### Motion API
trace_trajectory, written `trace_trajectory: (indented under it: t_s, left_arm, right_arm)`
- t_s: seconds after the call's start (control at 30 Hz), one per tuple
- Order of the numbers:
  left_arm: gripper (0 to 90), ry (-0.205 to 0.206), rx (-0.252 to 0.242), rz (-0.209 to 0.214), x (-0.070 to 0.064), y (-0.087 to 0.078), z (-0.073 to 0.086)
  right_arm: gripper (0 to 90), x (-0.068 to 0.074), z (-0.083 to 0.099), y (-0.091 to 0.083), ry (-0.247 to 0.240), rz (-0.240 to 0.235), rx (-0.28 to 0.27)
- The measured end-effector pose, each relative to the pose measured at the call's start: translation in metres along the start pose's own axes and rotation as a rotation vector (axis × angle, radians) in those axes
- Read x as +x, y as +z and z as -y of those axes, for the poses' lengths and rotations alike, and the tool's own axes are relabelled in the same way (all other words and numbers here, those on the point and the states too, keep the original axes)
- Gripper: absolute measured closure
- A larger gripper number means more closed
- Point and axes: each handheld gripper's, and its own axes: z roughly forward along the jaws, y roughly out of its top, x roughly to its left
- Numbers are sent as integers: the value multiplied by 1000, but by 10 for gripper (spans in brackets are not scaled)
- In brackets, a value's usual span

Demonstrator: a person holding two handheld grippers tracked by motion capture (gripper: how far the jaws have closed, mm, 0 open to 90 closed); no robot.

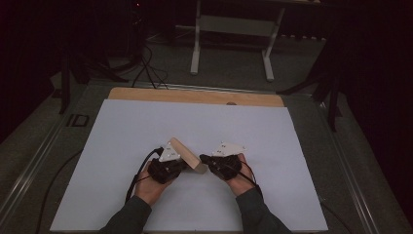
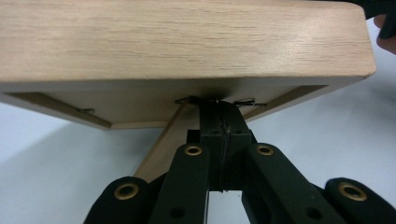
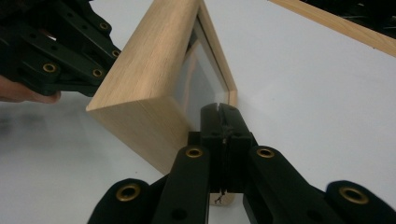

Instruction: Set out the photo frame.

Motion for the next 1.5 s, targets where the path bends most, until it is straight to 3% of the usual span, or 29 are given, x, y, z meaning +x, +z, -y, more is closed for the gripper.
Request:
trace_trajectory:
  t_s: [1.5]
  left_arm:
    - [894,-31,-12,-34,15,5,2]
  right_arm:
    - [885,17,6,11,-23,-37,24]
